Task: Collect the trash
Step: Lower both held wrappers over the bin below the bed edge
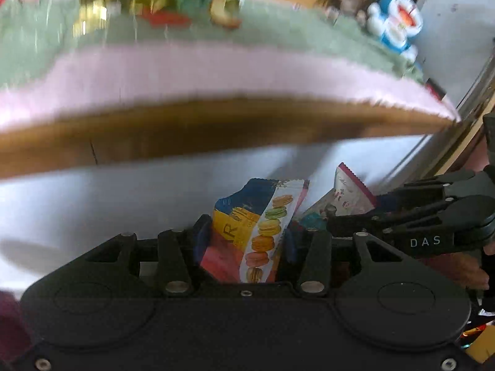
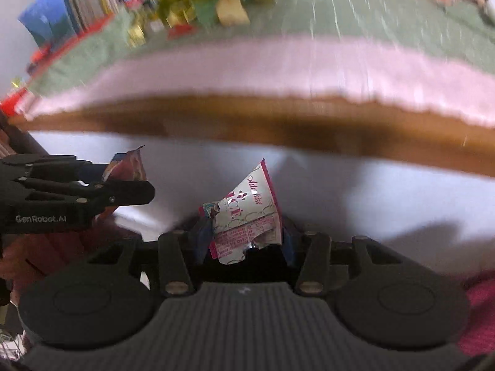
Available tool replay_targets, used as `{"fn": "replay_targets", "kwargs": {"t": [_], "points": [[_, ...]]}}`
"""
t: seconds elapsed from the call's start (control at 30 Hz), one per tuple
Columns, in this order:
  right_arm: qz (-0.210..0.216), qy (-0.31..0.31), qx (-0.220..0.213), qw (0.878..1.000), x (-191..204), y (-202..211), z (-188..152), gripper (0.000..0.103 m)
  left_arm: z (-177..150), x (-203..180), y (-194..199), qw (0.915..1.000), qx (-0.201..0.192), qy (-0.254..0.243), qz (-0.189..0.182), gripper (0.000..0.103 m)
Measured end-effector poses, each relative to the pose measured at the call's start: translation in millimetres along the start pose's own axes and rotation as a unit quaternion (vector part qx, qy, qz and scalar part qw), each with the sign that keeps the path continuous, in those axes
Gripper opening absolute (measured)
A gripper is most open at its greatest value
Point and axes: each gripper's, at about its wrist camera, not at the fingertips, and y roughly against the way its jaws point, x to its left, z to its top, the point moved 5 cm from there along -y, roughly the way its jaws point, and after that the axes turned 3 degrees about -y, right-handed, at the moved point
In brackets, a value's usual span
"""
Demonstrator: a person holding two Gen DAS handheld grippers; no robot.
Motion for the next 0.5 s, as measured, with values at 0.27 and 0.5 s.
{"fn": "replay_targets", "kwargs": {"t": [0.27, 0.5], "points": [[-0.005, -0.039, 0.065, 0.997, -17, -45, -19, 0.057, -26, 20, -60, 0.9973, 0.068, 0.025, 0.01, 0.045], [-0.009, -0.057, 0.09, 0.994, -21, -69, -21, 0.058, -37, 29, -98, 0.9944, 0.101, 0.026, 0.015, 0.045]]}}
